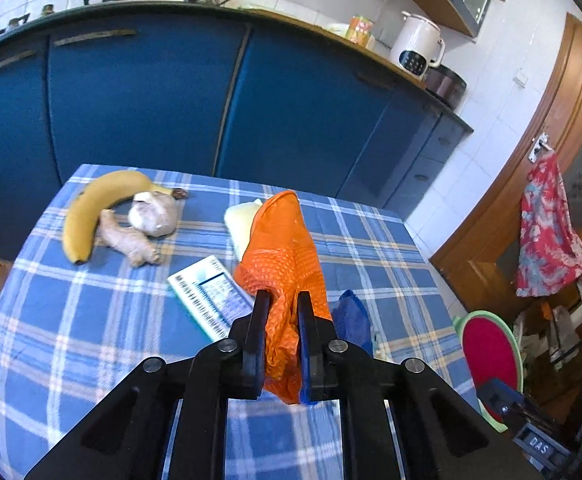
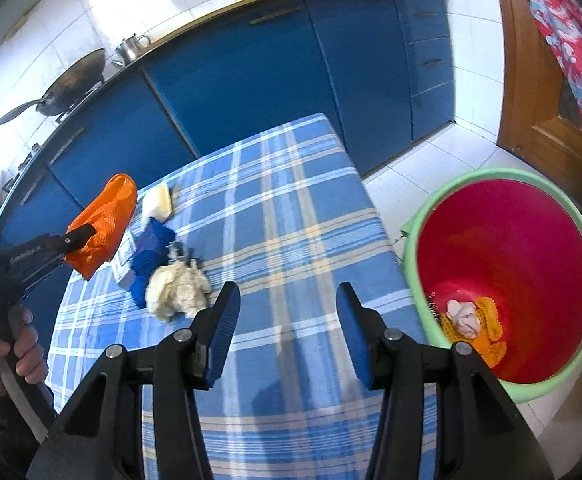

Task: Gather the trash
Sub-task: 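Grasp the blue cloth with the right tool while the left tool holds the orange bag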

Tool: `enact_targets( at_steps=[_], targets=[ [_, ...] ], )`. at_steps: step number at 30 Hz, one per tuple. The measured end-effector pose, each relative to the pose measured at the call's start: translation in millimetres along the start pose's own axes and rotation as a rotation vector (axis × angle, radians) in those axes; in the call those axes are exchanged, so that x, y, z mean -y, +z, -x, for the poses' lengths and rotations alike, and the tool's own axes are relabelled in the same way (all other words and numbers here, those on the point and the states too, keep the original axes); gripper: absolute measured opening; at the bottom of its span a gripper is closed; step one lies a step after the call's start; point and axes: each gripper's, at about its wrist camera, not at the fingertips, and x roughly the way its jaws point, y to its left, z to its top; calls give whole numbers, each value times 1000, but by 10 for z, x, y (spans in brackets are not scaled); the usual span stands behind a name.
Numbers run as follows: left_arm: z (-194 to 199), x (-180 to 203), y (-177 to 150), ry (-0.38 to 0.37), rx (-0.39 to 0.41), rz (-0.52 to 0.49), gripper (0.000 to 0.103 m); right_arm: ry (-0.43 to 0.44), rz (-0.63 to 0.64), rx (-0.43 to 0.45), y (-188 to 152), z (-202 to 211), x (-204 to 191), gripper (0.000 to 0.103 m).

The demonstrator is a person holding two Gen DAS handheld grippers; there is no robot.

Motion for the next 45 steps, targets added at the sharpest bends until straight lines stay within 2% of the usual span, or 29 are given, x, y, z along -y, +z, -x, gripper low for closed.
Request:
enact_targets(
  at_steps=[4, 8, 21, 31, 41, 45],
  targets=[
    [139, -138, -79, 9, 15, 25, 13, 18, 22, -2, -1, -21, -165, 52],
    [245, -285, -170, 49, 17, 20, 13, 39, 24, -23, 12, -108, -314, 52],
    [288, -904, -390, 120, -15, 131, 13, 71, 112, -75, 69, -521, -1007, 52],
    [207, -1063, -431, 103, -24, 169, 13, 60, 170, -101, 146, -831, -1305, 52],
    [189, -1126, -442, 89, -25, 189, 13, 37, 212, -92, 194, -876, -1479, 52],
    [193, -1142, -440, 80, -21, 191, 13, 29, 230, -58, 198, -781, -1522, 52]
  ],
)
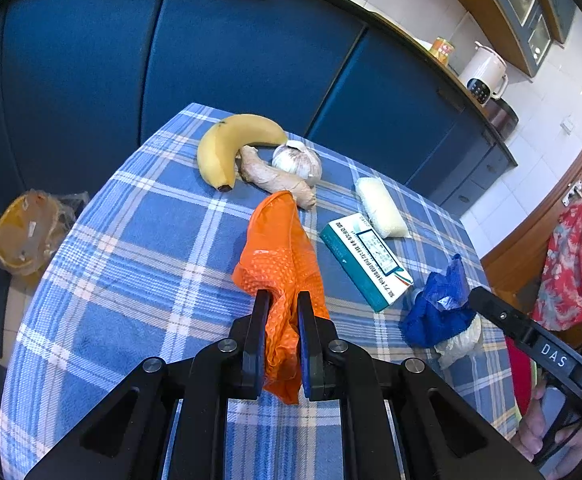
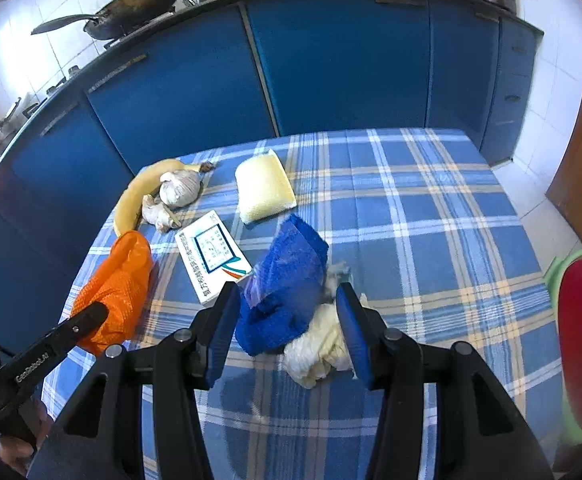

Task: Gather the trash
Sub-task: 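Grasp the blue cloth with the right tool while the left tool holds the orange bag, then carry the orange bag and blue cloth in both tools over the red bin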

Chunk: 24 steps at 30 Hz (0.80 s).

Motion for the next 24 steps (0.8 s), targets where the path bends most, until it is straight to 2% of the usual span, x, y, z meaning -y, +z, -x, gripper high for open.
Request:
enact_targets(
  at_steps=[4, 11, 18, 24],
  targets=[
    [-3, -1, -8, -5, -2, -1, 13, -8, 25, -4, 23, -55, -57, 52],
    [-3, -31, -1, -13, 1, 9, 13, -16, 30, -69, -35, -374, -96, 52],
    [-22, -19, -10, -17, -5, 8, 13, 22, 21, -46, -49, -338, -84, 20],
    [39, 19, -9, -16, 7, -2, 13, 51, 11, 3, -52, -95, -64, 16]
  ],
)
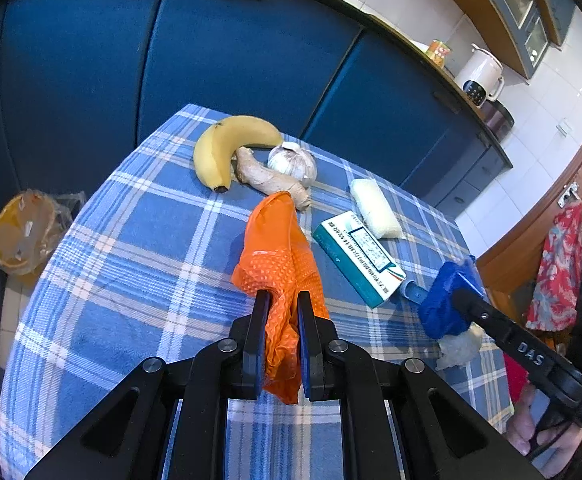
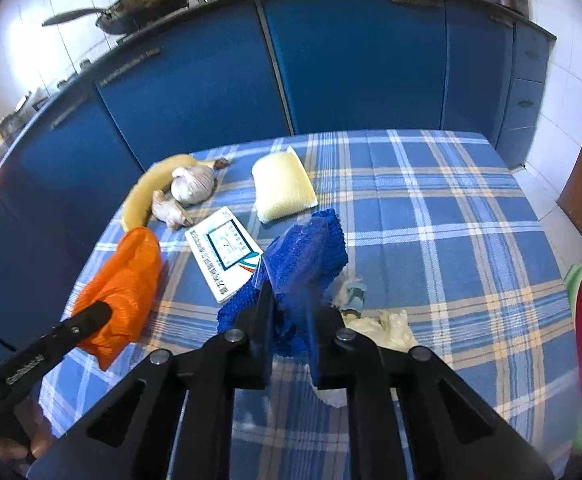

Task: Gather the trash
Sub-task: 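Carry the orange bag and blue cloth in both tools over the red bin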

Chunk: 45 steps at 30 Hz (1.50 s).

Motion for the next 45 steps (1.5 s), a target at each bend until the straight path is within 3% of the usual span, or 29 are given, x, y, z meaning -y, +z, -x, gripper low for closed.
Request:
enact_targets(
  at_steps=[9, 20, 45],
  targets=[
    [227, 163, -58, -15, 26, -34, 13, 53, -21, 40, -105, 372, 37, 16],
    [465, 542, -194, -67, 35, -92, 13, 48, -65, 103, -261, 887, 264, 16],
    [335, 2016, -576, -296, -74, -303, 13, -106, -330, 220, -823, 1836, 1577, 16]
  ],
)
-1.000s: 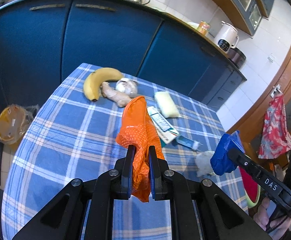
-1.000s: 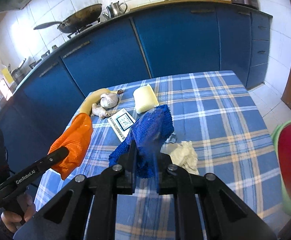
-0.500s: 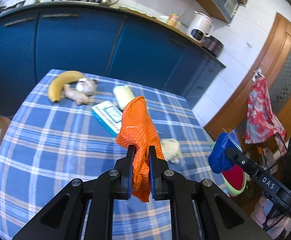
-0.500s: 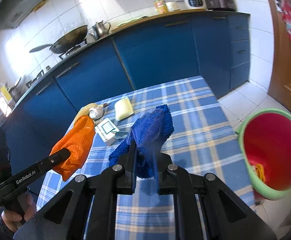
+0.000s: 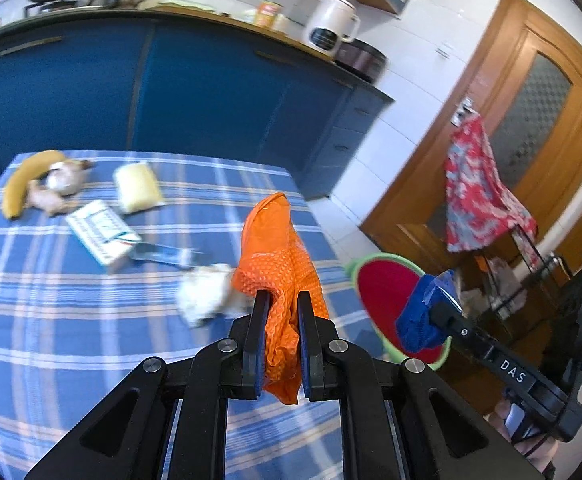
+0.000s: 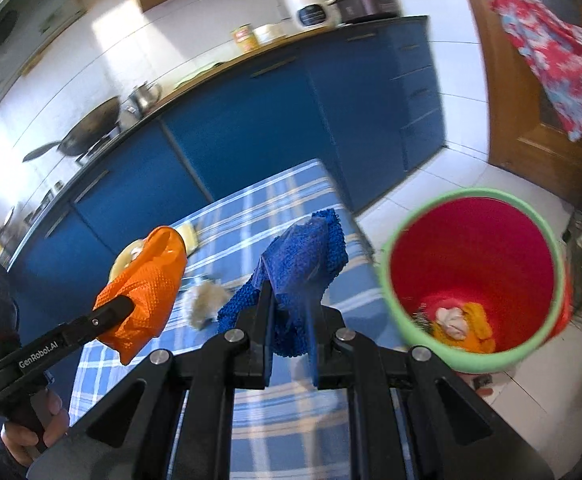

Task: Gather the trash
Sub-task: 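Carry the orange bag and blue cloth in both tools over the red bin, then open both tools to drop the orange bag and blue cloth into the bin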

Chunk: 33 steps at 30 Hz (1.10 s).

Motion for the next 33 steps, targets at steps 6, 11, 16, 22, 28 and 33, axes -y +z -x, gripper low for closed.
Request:
enact_targets(
  at_steps=[6, 11, 16, 22, 28, 33],
  targets=[
    [-250, 393, 11, -46, -34, -70, 13, -69, -74, 23, 3, 134, 473, 16],
    [-446, 683, -7, -67, -67, -126, 13, -108, -147, 30, 2, 154, 830, 16],
    [-661, 914, -31, -82, -105, -168, 13, -139, -204, 28, -40, 120, 1144, 17],
    [-983, 1186, -97, -99, -163, -217, 13, -171, -252, 13, -110, 43, 1431, 21],
    [-1292, 1411, -163, -108, -206, -242, 13, -170, -283, 2, -156, 15, 1633, 21],
    [-1426, 1523, -210, -128, -227, -258, 21, -160, -301, -2, -171, -5, 1738, 30]
  ],
)
